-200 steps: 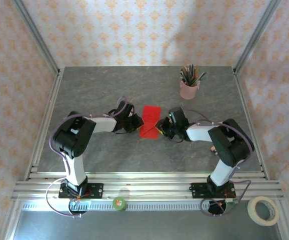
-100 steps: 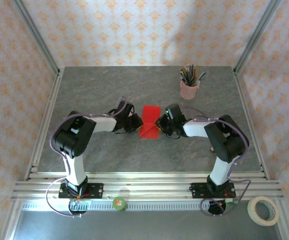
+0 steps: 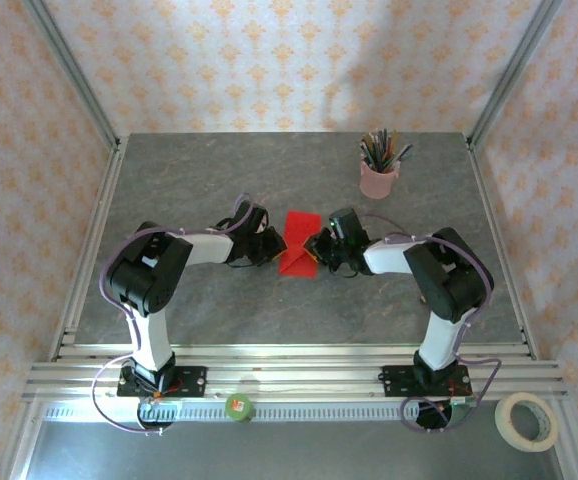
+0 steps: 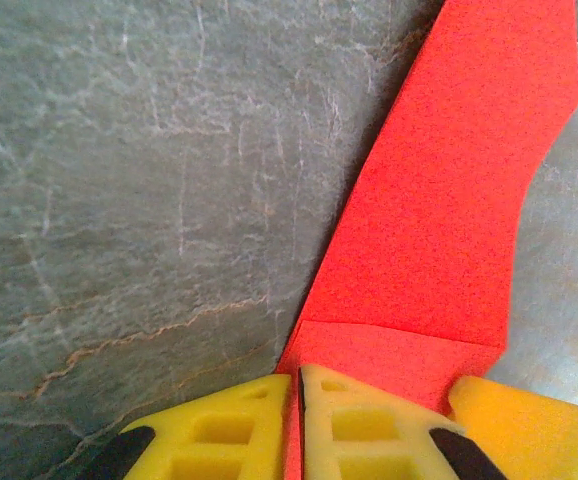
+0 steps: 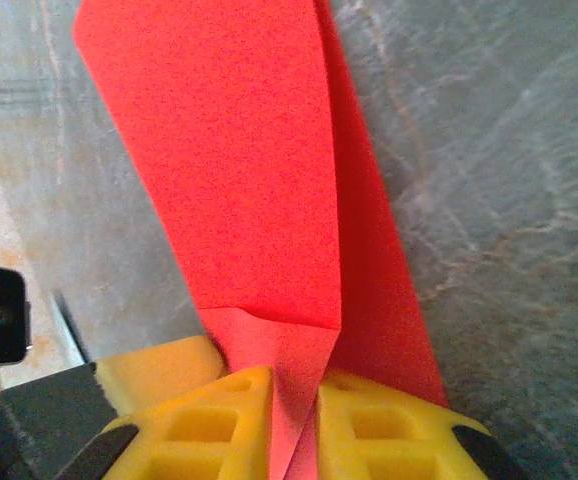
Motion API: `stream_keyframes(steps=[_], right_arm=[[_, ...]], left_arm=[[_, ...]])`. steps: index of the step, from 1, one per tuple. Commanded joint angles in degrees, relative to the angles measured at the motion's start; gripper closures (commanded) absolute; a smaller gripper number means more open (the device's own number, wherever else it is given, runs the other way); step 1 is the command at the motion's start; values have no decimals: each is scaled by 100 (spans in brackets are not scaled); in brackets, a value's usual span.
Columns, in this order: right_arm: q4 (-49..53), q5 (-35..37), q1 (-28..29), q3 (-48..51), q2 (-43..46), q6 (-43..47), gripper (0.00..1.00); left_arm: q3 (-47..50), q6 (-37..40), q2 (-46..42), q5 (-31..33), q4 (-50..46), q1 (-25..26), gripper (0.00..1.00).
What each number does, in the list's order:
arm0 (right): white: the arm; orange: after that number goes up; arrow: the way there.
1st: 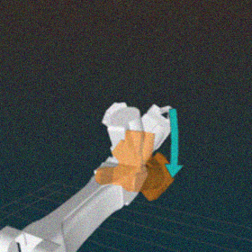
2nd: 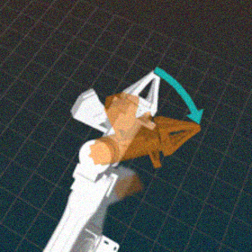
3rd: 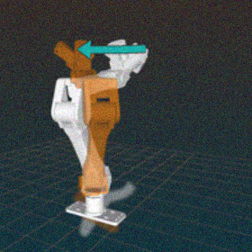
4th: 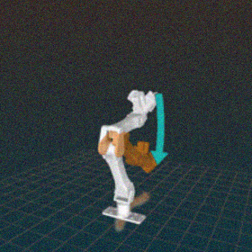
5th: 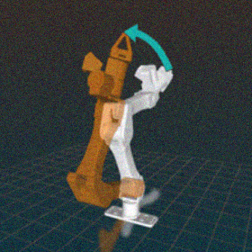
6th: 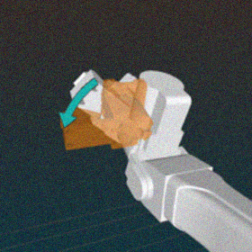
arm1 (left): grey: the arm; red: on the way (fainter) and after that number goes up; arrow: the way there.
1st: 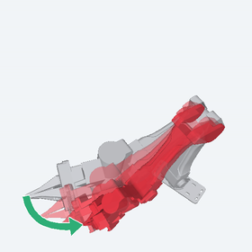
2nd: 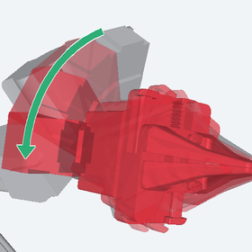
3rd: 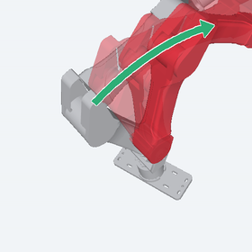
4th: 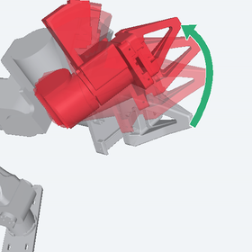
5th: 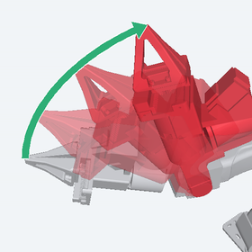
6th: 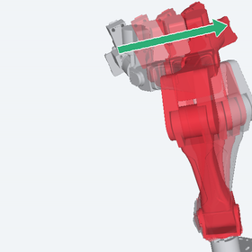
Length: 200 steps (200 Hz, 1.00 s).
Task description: Fold a paper plane with a square sheet of paper (pick it up from the middle)
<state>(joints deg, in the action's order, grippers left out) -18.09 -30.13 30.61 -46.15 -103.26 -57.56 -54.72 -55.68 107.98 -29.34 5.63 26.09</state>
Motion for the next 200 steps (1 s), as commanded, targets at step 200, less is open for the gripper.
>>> stream_keyframes(steps=[200], right_arm=[[-958, 57, 261, 340, 194, 50, 99]], left_arm=[[362, -120, -852, 131, 215, -241, 73]])
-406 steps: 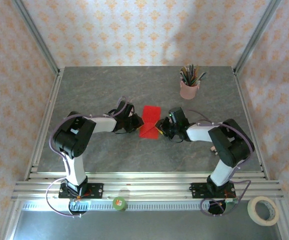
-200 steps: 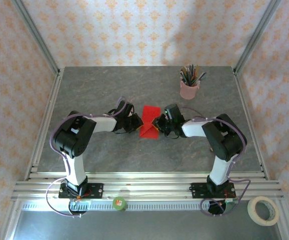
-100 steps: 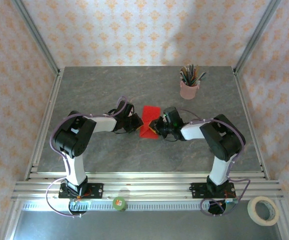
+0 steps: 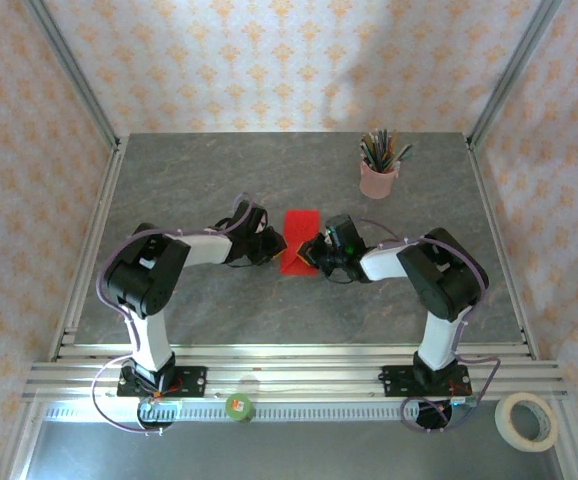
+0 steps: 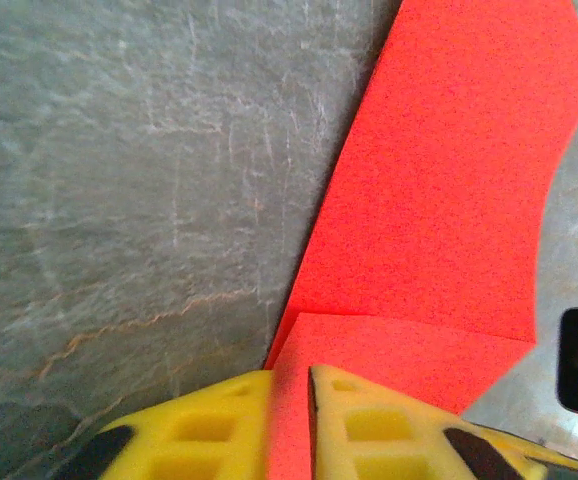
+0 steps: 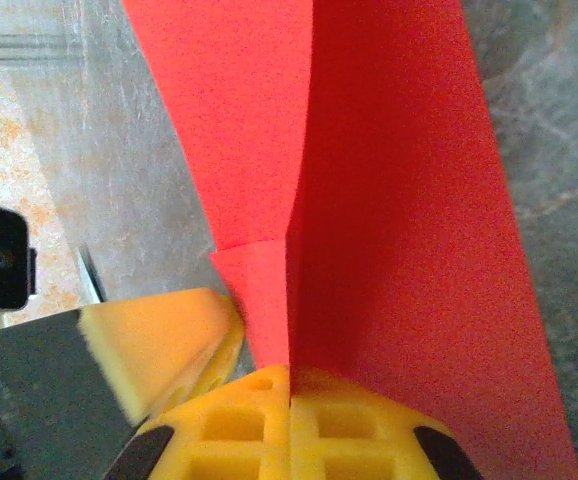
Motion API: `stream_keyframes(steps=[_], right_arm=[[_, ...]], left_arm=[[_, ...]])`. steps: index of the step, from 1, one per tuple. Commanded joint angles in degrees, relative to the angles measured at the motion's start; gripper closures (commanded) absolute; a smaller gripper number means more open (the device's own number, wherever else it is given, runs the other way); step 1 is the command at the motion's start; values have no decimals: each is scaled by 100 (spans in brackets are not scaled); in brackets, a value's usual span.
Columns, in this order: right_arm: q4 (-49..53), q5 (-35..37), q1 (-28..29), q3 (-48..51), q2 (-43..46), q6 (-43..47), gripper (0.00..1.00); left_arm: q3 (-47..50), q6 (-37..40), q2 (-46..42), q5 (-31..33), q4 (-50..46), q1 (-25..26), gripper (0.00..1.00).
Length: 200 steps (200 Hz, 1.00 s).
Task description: Fold a paper plane with a square sheet of paper (pick it up from the middle)
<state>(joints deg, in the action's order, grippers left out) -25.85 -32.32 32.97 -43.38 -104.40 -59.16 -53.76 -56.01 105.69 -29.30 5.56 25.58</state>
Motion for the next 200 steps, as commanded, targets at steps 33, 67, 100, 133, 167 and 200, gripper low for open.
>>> stream_keyframes(steps=[33, 67, 100, 133, 167, 200], right_arm=[[-457, 184, 10, -24, 744, 647, 99], [-855, -452, -77, -137, 1072, 895, 99], [-1201, -1308, -162, -312, 1156, 927, 100], [-1277, -1725, -168, -443, 1167, 942, 100], [-1614, -1978, -165, -392, 1176, 703, 100], [-1914, -2085, -193, -321, 1145, 441, 100]], left_arm=[[763, 112, -1431, 160, 587, -547, 55], [1553, -329, -2082, -770, 1965, -967, 37], [2121, -816, -2388, -1386, 3660, -1010, 11], [2284, -1167, -2259, -1816, 4479, -1000, 6], [2228, -1211, -2054, -2058, 4732, -938, 8], [2173, -1347, -1874, -2185, 5118, -832, 14]])
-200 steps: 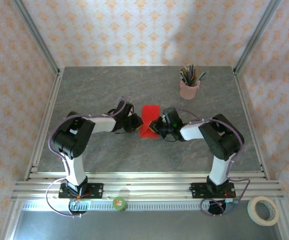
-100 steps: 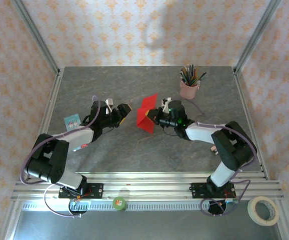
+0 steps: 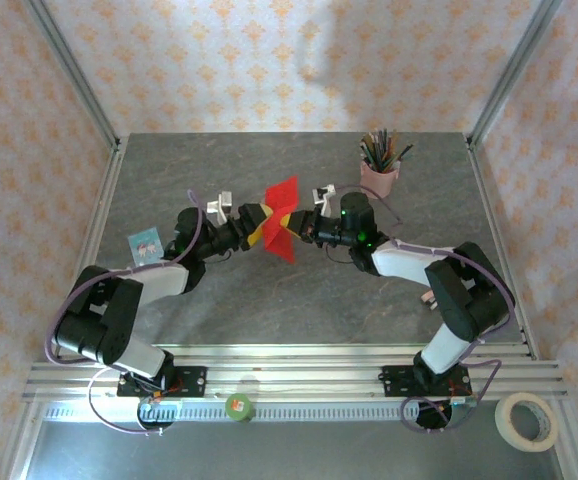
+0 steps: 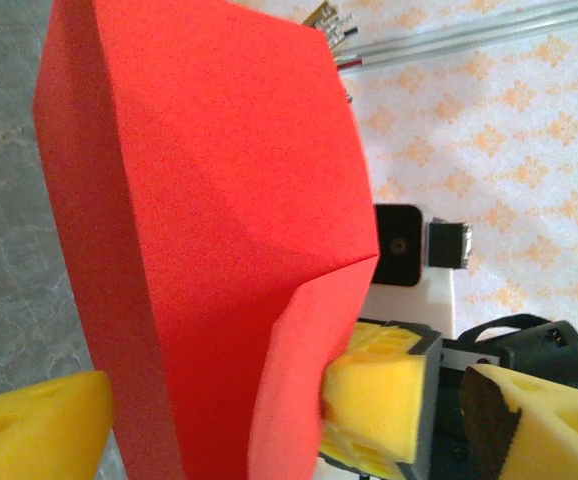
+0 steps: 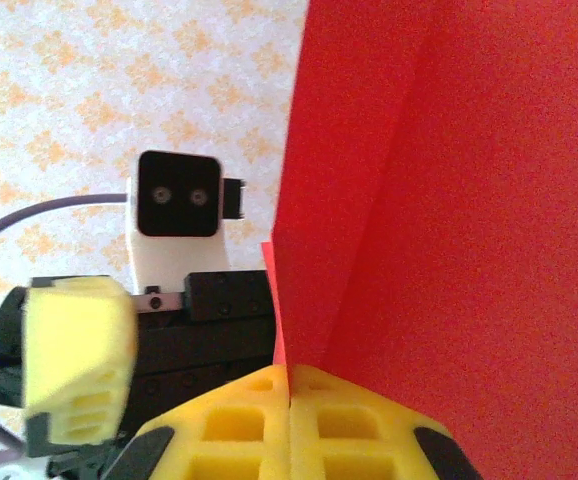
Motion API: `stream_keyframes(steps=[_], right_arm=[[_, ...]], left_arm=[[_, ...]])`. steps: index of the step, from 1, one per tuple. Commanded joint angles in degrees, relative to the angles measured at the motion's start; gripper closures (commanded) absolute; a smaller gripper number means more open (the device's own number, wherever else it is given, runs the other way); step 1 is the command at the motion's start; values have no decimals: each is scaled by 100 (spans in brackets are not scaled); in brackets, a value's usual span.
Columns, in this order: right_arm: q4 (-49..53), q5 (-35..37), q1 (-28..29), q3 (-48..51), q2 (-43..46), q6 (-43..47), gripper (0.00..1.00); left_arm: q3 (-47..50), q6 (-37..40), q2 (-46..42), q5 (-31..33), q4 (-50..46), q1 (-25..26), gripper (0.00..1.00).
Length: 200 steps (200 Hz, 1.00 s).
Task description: Fold a paper plane with a square sheet of paper (pick it up from the middle)
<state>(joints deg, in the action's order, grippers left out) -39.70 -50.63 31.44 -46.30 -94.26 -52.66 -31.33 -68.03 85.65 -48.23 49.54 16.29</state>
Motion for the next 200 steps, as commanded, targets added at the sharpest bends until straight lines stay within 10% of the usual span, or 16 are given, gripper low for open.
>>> stream_keyframes(steps=[1, 200], right_arm=[[-534, -254, -45, -33, 133, -218, 100], [-545, -347, -300, 273, 170, -429, 94]], left_arm=[[-63, -156, 134, -288, 740, 100, 14], [-309, 192, 145, -339, 538, 120, 86]])
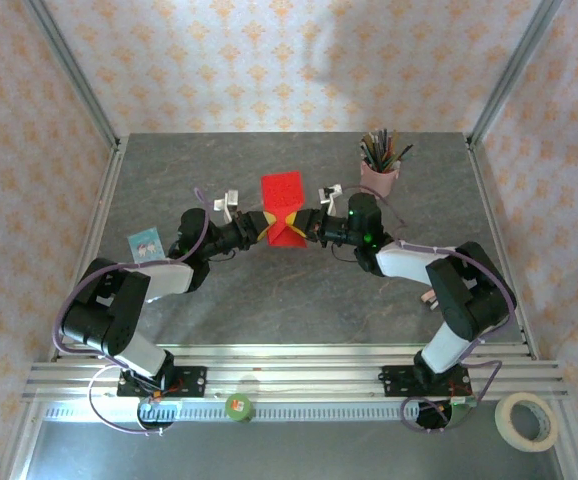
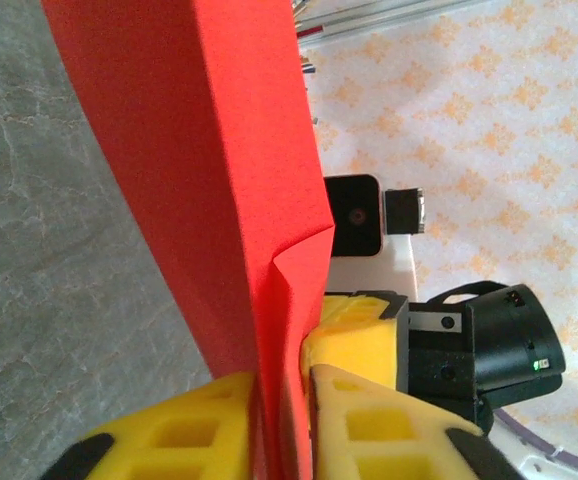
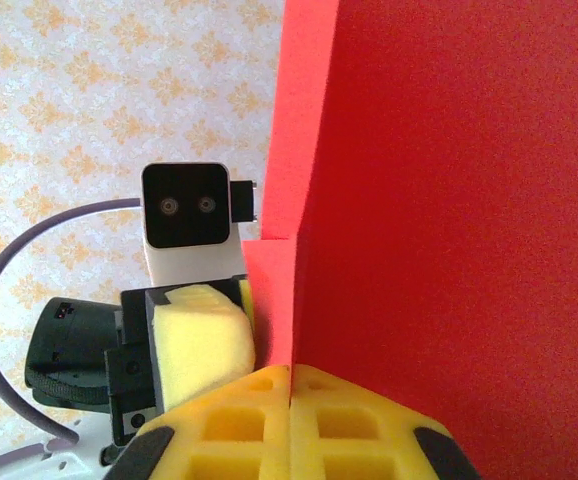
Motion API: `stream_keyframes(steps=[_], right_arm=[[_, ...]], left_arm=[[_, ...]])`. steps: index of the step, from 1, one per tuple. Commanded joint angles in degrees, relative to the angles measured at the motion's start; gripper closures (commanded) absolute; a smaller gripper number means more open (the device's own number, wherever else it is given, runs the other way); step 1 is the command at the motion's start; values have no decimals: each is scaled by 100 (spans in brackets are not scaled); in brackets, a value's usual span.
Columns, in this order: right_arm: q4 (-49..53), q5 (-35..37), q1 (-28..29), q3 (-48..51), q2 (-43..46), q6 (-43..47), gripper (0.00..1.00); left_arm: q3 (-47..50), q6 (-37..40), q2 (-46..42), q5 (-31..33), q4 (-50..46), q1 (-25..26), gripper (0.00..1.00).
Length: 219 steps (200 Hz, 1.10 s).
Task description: Fold a paper plane with a square sheet of paper (pick it up from the middle)
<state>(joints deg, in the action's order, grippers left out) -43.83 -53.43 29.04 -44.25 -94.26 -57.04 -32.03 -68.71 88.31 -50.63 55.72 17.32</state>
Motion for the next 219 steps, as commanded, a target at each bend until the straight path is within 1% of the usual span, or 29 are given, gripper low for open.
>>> stream_keyframes(steps=[1, 24, 38, 54, 86, 100, 117, 122, 142, 167, 187, 202, 219], right_arm=[[-115, -60, -62, 66, 170, 22, 93], [350, 143, -160, 121, 305, 301, 77], [684, 377, -255, 187, 495, 514, 64], [1114, 689, -393, 215, 741, 706, 57], [1898, 1451, -610, 165, 1262, 1086, 47], [2331, 1914, -636, 74, 1464, 1284, 44], [2769, 2432, -644, -12, 1660, 1480, 42], [2837, 2537, -643, -21, 1709, 1521, 41], [3013, 2914, -641, 8, 1882, 1587, 41], [3200, 3358, -652, 76, 2046, 1558, 41], [3210, 3607, -649, 214, 2156, 1415, 41], [3184, 3734, -650, 351, 2216, 1278, 41], [3171, 3827, -646, 460, 2236, 1160, 41]], left_arm=[[-245, 269, -126, -97, -102, 17, 86], [-353, 602, -204, 12, -651, 8, 90], [-427, 934, -323, 215, -1267, -1, 91], [-614, 1357, -518, 497, -2063, -10, 92], [-1437, 2463, -831, 1413, -4409, 23, 93], [-1949, 3026, -863, 2113, -5569, 89, 93], [-2713, 3747, -785, 3354, -6998, 261, 93], [-2925, 3897, -728, 3758, -7356, 320, 93], [-3727, 4283, -387, 4983, -8485, 551, 94], [-4429, 4520, 120, 6451, -9447, 927, 94], [-4781, 4659, 483, 7544, -9899, 1204, 93], [-4966, 4678, 749, 8099, -10117, 1354, 93], [-5138, 4661, 1105, 8363, -10271, 1536, 93]])
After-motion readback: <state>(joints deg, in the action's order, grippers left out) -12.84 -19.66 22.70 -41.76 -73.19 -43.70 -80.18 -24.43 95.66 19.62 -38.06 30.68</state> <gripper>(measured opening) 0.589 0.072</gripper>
